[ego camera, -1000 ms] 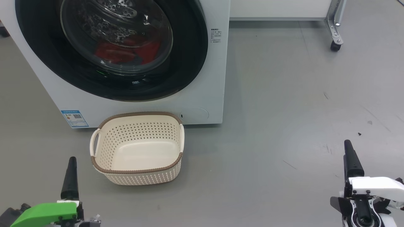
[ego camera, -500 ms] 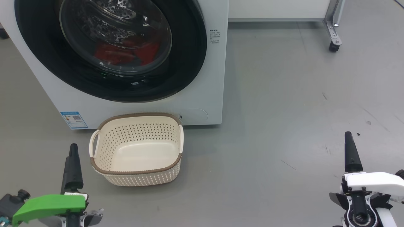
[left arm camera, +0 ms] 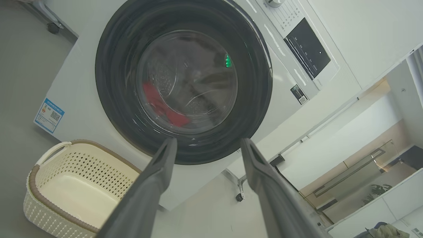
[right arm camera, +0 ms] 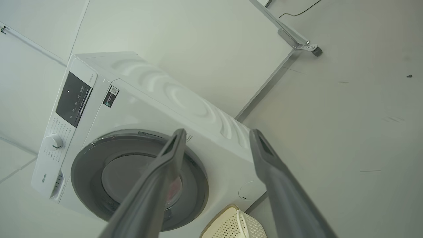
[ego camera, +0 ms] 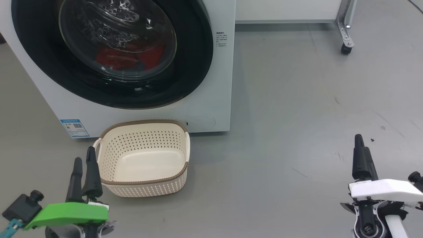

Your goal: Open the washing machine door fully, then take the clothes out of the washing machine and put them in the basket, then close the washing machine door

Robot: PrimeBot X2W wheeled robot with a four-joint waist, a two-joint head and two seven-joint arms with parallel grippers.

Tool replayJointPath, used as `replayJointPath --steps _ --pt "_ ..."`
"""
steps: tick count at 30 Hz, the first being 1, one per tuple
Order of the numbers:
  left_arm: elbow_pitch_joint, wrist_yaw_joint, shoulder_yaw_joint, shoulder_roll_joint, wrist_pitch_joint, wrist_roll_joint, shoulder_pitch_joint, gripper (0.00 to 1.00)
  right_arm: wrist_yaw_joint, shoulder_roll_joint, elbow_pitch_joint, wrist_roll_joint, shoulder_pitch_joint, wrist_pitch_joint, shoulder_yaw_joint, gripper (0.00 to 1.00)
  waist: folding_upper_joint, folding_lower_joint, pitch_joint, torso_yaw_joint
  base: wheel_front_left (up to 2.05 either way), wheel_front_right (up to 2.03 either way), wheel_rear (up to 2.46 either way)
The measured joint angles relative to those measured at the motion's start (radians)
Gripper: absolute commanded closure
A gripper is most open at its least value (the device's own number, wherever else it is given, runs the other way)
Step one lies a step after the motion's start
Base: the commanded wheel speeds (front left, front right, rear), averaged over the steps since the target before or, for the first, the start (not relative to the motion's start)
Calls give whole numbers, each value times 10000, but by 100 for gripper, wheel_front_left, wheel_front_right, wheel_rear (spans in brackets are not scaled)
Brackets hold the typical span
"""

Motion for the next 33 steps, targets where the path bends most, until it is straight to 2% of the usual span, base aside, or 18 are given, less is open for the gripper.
replayJointPath --steps 7,17,27,33 --pt "33 0 -405 48 -240 1841 25 0 -105 -36 84 -1097 1 -257 322 0 0 0 -29 -54 0 0 0" --pt "194 65 -1012 90 -573 4094 47 0 -449 -130 245 -2656 1 -614 773 0 0 0 -39 -116 0 0 0" --pt "297 543 -1400 134 -938 5789 49 0 -711 -257 385 -4126 -10 -928 1271 0 0 0 35 -172 0 0 0" --pt "587 763 -1657 146 -988 6107 51 0 -734 -288 548 -4581 -51 -988 1478 0 0 0 84 -195 0 0 0"
